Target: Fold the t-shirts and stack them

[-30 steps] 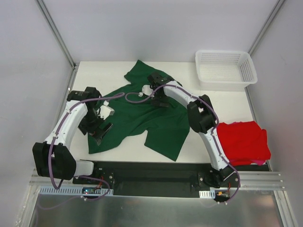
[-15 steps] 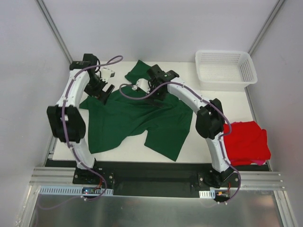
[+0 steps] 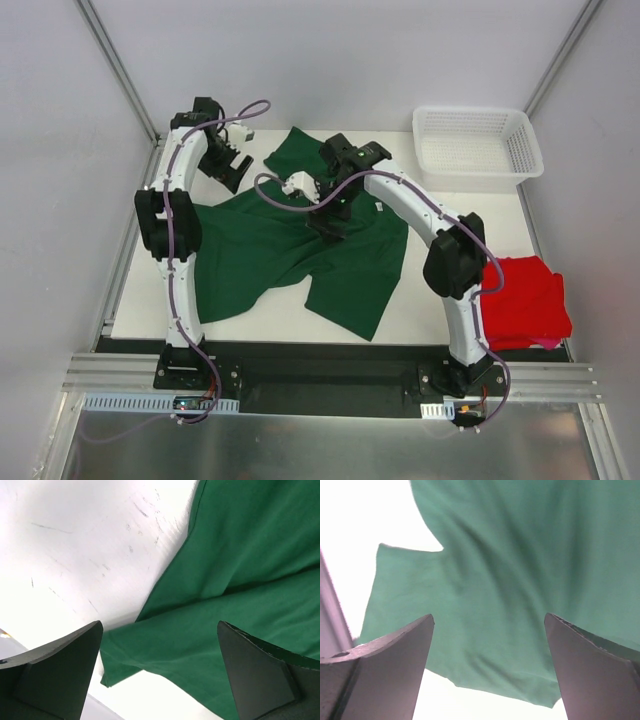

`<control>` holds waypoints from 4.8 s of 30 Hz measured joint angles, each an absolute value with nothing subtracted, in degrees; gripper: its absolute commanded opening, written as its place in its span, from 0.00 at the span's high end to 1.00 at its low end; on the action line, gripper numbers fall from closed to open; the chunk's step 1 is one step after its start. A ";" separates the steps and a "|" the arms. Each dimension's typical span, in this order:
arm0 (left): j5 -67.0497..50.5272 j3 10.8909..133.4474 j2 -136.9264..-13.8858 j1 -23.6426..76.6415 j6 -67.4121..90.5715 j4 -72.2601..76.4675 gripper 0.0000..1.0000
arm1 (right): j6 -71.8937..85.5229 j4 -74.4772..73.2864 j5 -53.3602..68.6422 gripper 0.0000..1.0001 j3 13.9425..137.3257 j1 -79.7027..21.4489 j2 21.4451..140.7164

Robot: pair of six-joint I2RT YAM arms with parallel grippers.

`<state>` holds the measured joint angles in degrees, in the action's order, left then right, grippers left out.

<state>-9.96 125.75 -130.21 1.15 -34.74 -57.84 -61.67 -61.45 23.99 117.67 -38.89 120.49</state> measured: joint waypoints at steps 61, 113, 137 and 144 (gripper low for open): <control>7.18 123.07 -138.74 7.97 -44.53 -38.59 0.01 | -55.46 -59.35 49.82 0.04 116.62 -45.58 138.37; 18.35 110.89 -118.58 6.68 -53.82 -22.98 0.01 | -61.78 -75.88 46.48 0.04 119.31 -51.68 140.33; -3.88 81.34 -104.01 -1.85 -25.82 -48.77 0.01 | -48.90 -61.84 35.05 0.04 123.96 -41.10 134.87; -4.08 87.13 -108.53 -1.85 -24.93 -48.71 0.01 | -53.19 -66.52 38.15 0.04 121.14 -41.69 134.93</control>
